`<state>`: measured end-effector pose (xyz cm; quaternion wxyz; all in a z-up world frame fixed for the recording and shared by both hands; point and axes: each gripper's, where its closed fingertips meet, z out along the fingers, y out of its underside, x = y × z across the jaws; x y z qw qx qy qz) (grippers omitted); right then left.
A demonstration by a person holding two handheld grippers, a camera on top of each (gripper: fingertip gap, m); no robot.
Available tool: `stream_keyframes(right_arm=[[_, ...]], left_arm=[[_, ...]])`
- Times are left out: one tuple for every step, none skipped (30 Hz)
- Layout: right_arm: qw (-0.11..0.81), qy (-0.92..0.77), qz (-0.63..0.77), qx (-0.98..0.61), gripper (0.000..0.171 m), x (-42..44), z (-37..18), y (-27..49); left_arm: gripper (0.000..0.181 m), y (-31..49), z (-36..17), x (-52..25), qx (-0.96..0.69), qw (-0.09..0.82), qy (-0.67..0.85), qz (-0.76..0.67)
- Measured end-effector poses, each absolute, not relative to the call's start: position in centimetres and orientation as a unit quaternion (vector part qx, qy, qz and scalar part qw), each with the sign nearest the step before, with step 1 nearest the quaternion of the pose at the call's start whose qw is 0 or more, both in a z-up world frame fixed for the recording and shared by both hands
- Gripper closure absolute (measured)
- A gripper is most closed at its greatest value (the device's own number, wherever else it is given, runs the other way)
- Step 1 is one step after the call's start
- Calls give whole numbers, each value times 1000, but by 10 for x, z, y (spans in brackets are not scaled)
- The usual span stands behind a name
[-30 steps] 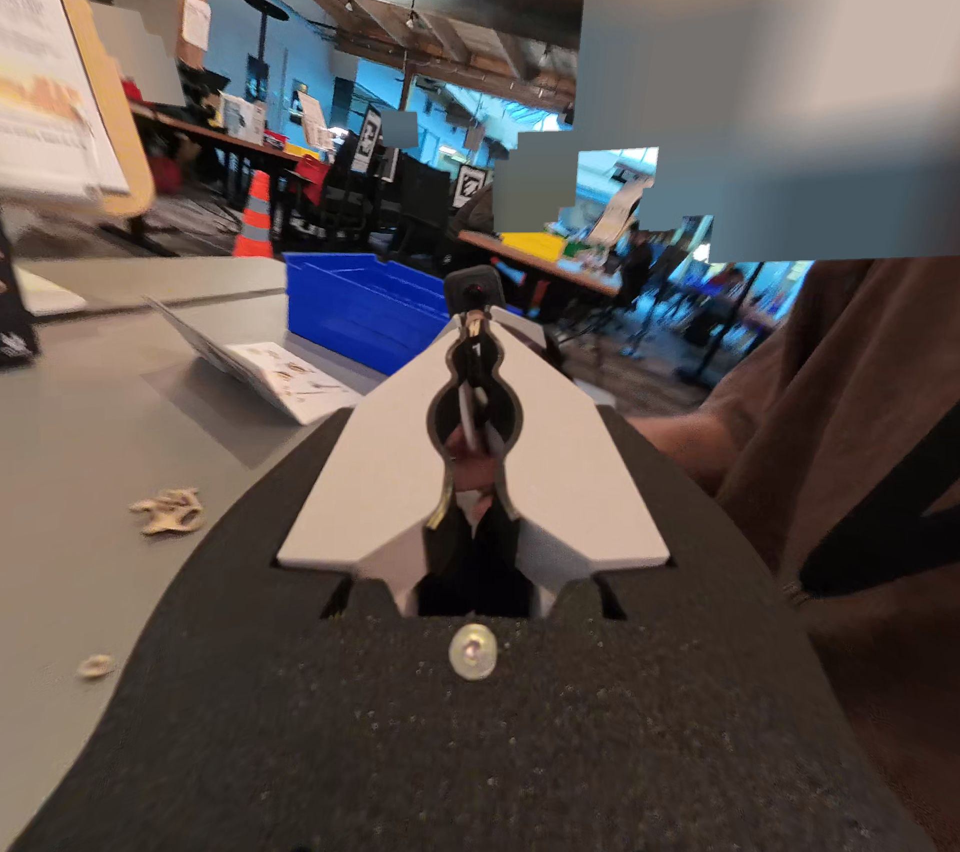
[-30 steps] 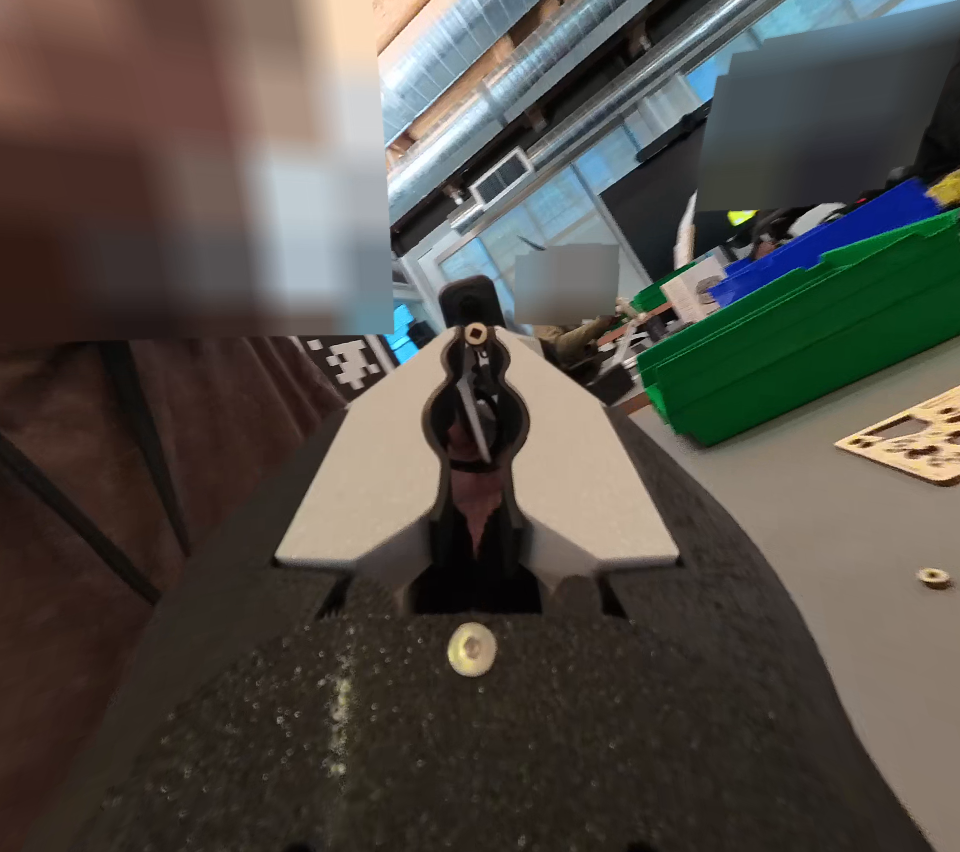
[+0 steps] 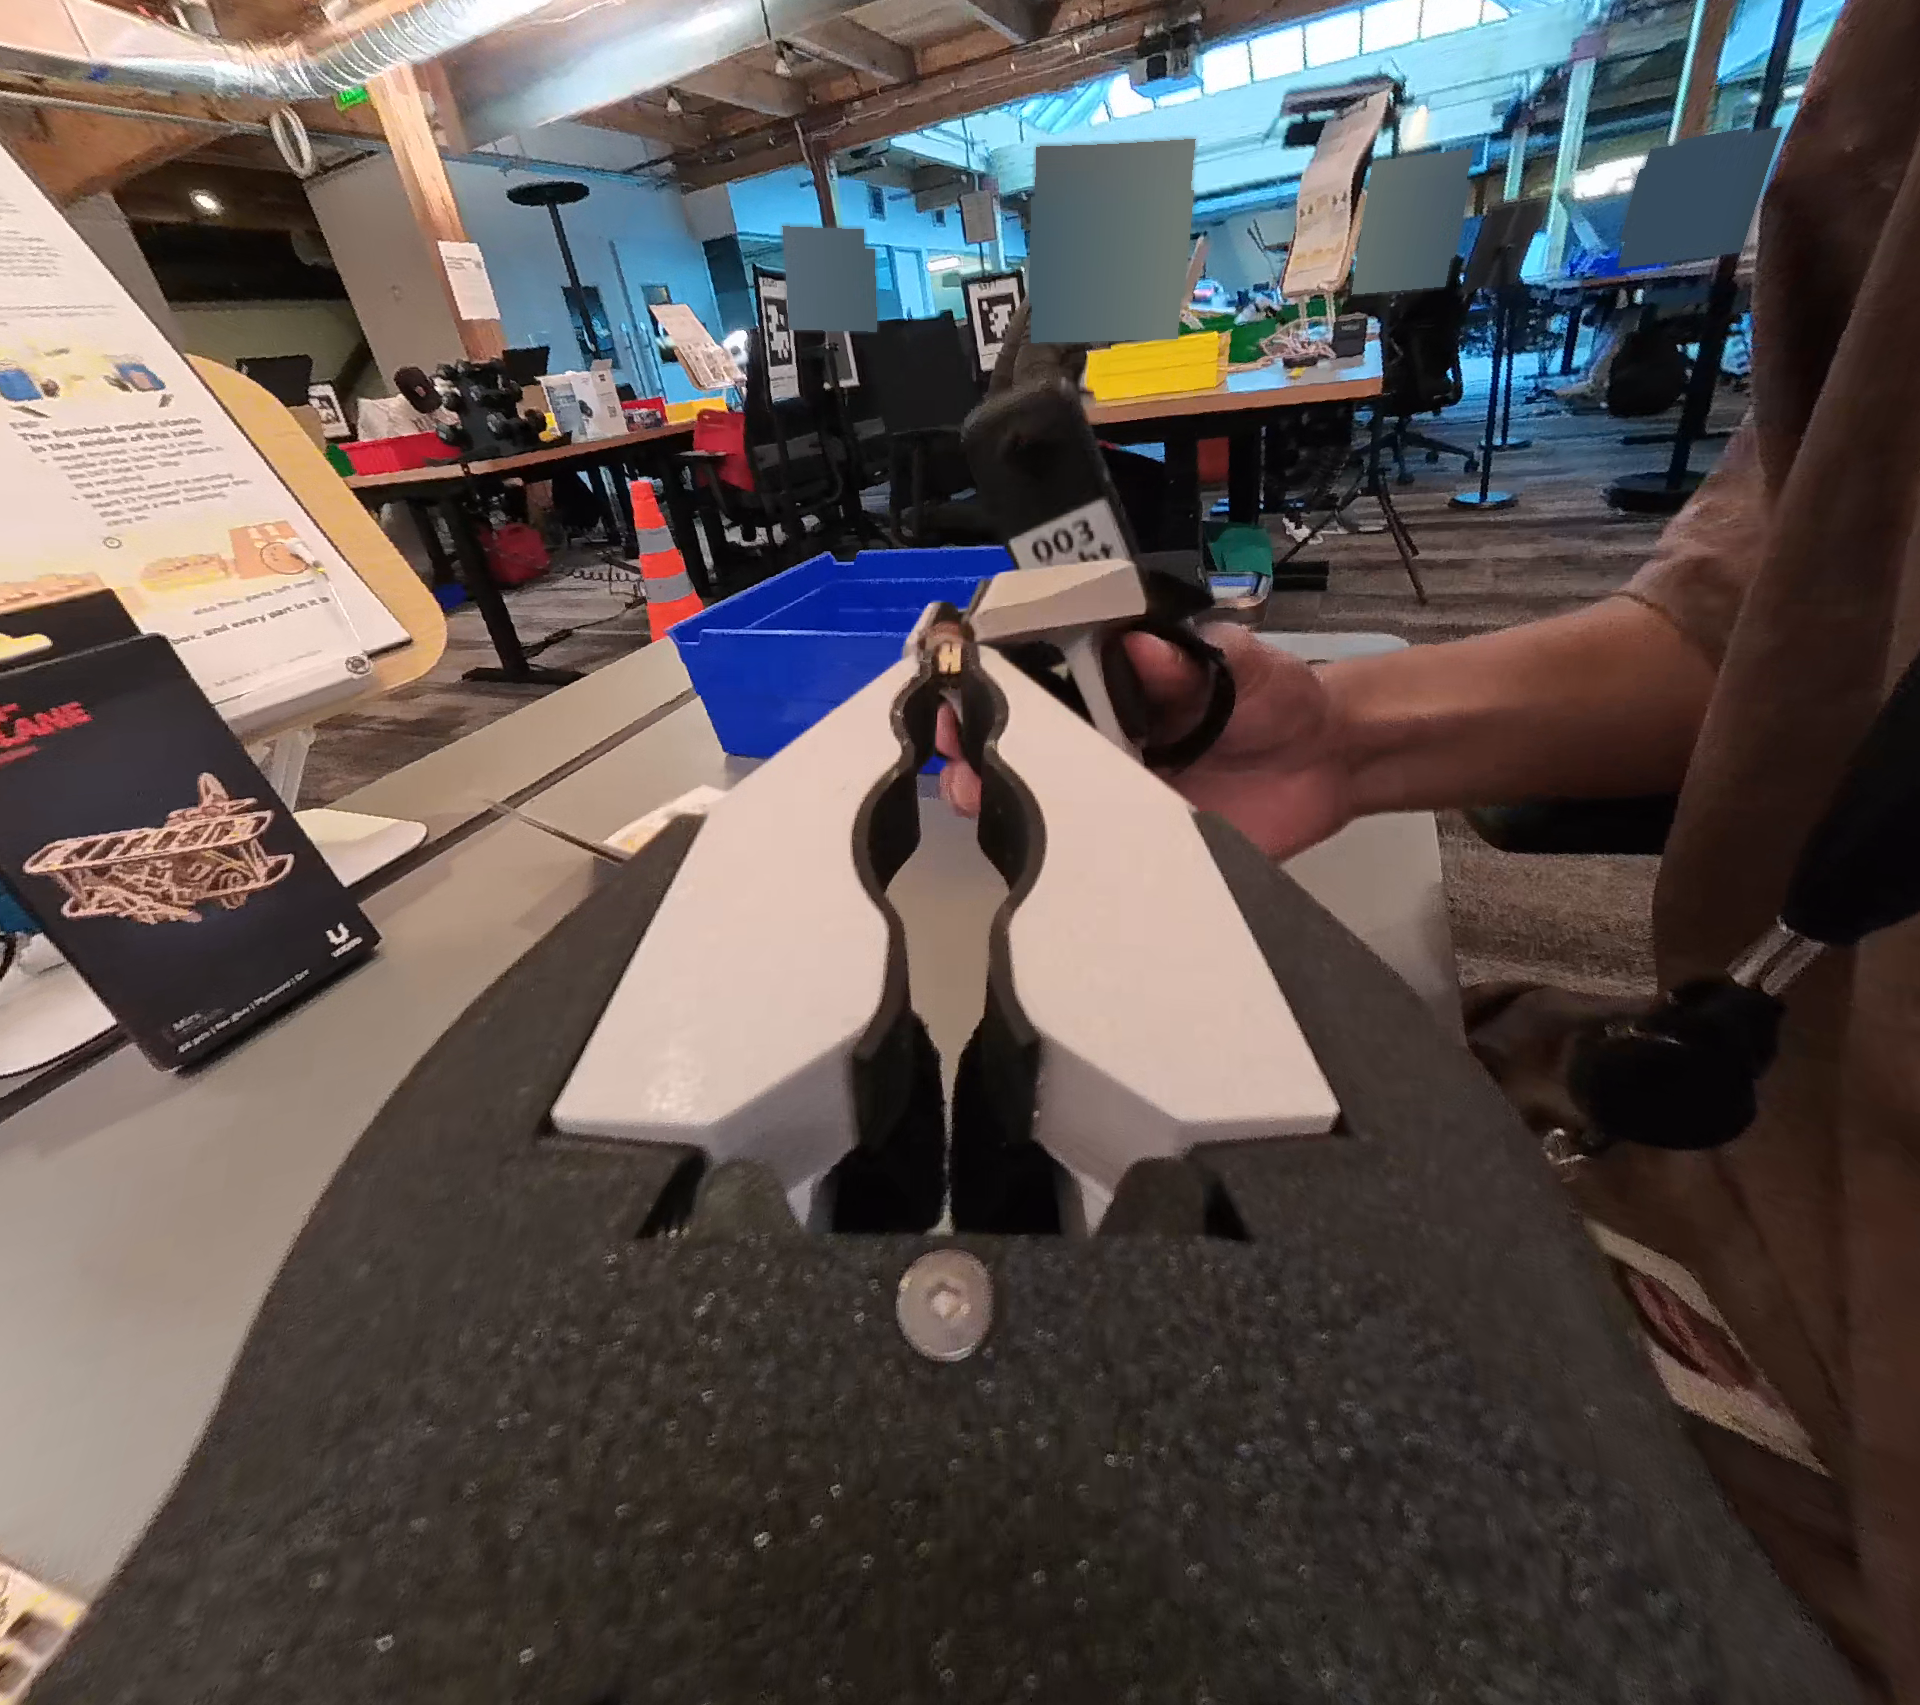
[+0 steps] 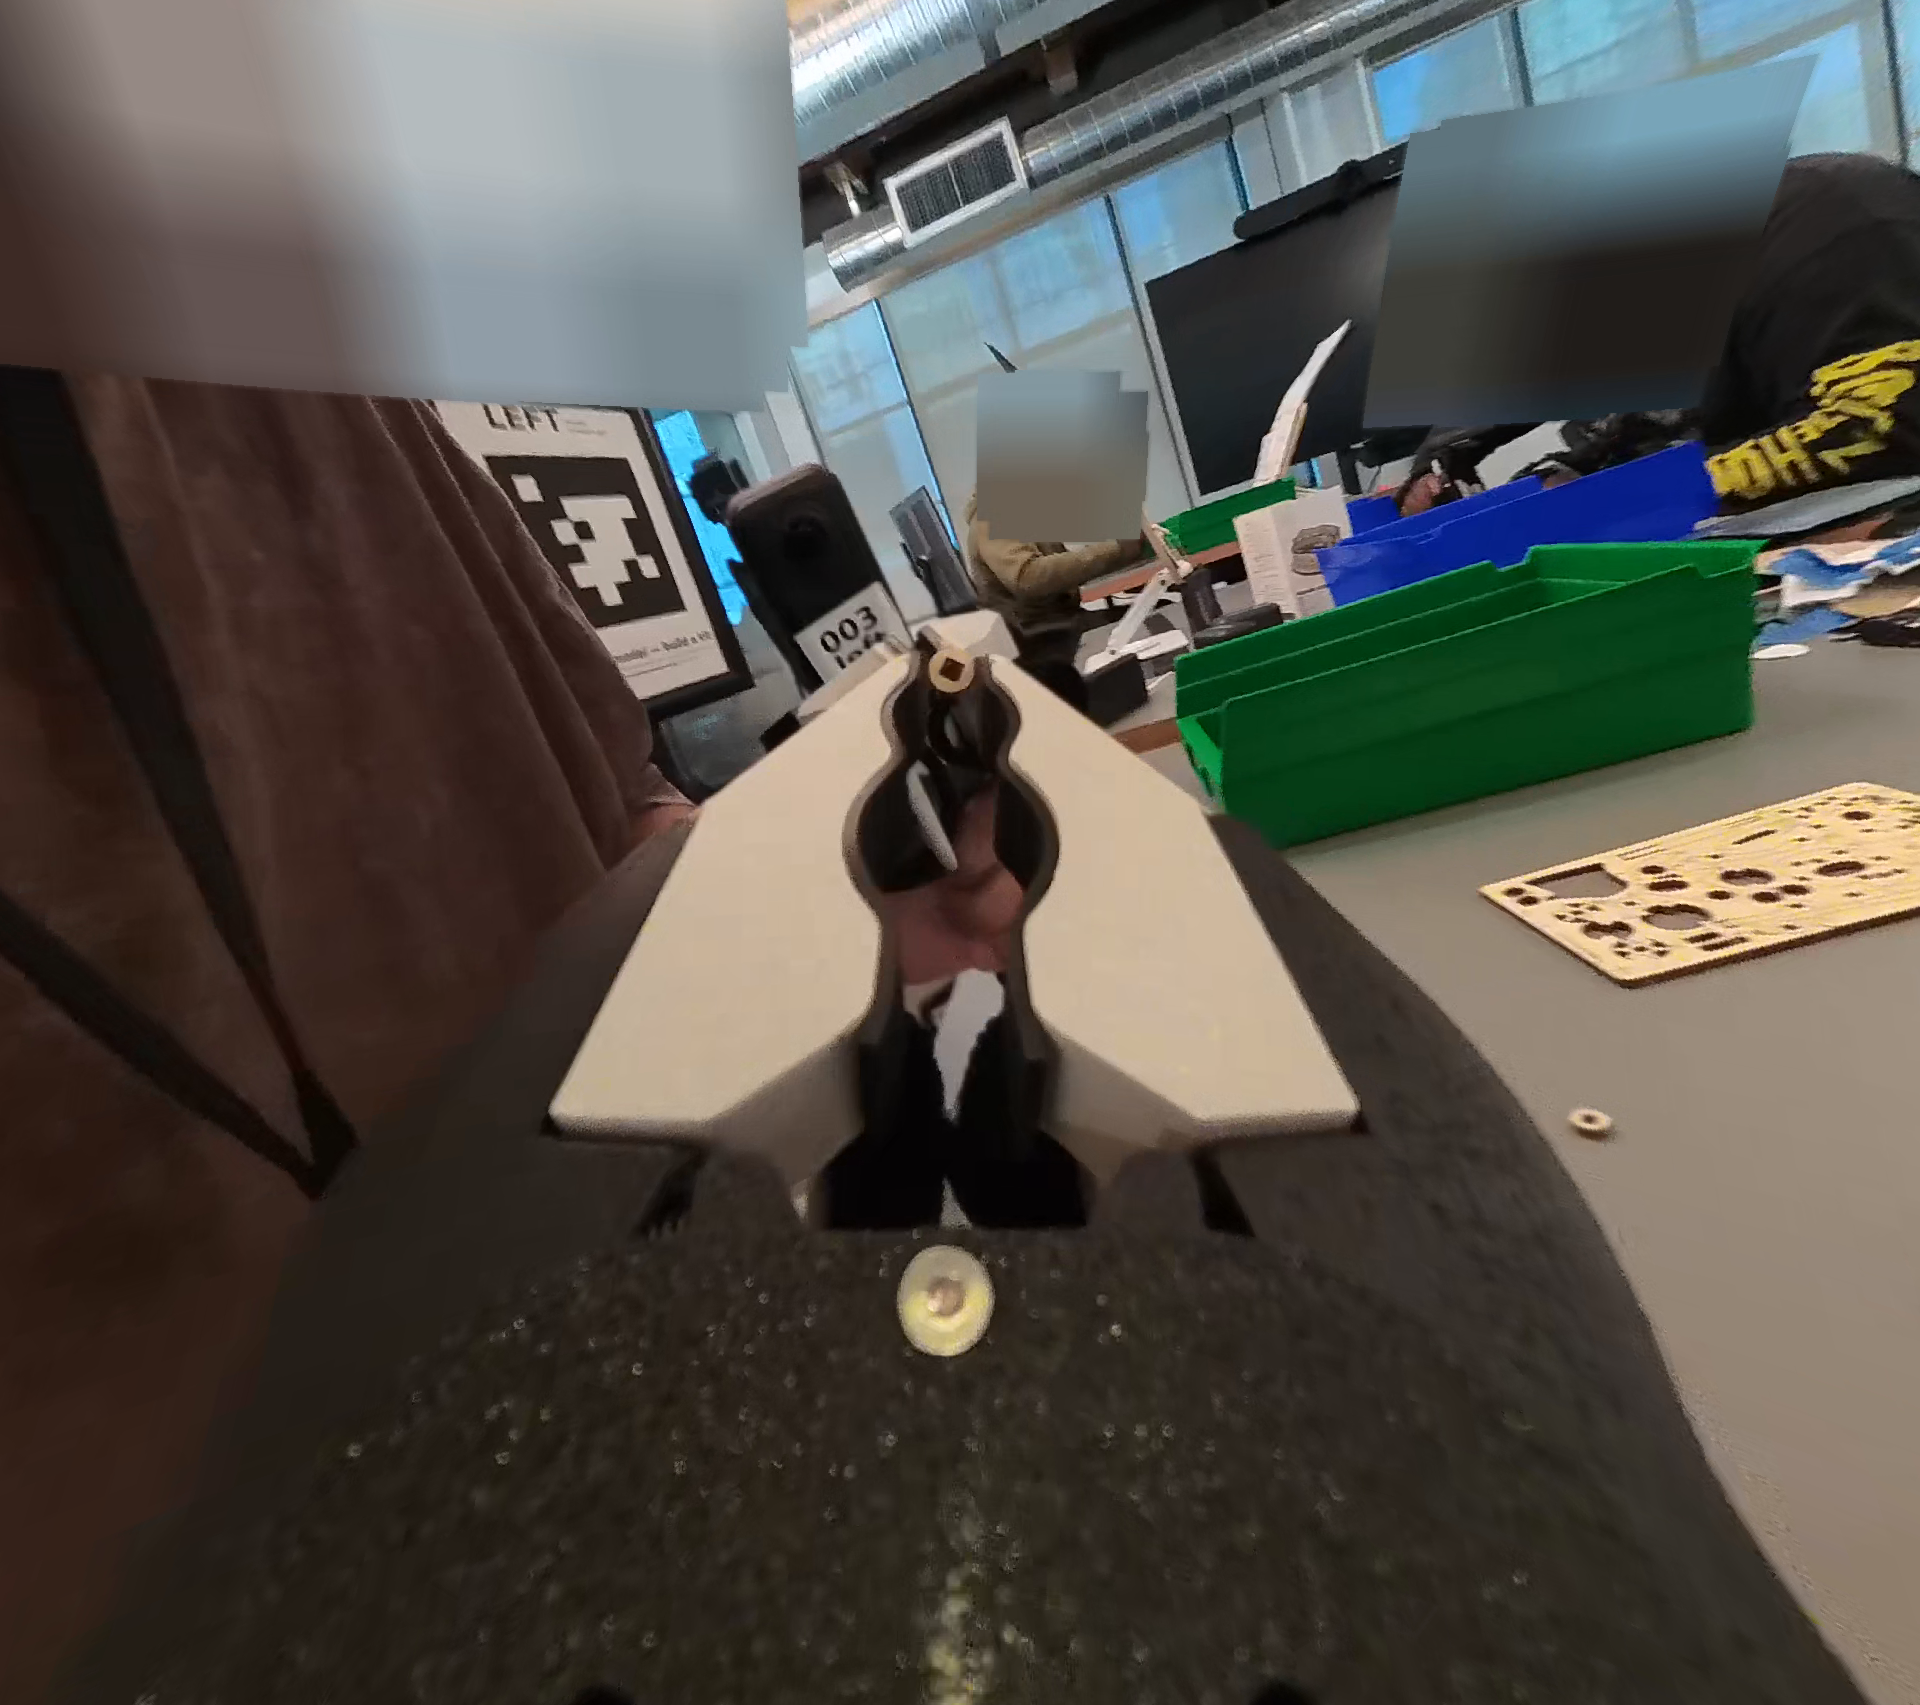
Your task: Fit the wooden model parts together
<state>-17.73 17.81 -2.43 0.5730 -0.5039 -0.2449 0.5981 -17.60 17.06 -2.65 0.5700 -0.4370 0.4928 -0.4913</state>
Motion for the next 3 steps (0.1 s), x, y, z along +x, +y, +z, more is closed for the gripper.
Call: stream_keyframes(right_arm=[[565,-237,611,-502,164,-178,-24,178],[558,-230,620,-501,164,-178,-24,178],[554,-222,627,-500,163,-178,-24,179]], left_arm=[[179,170,-25,-176,-436,570,490,-494],[179,171,-25,-176,-438,569,490,-494],[180,171,-25,-176,-438,571,492,-490]])
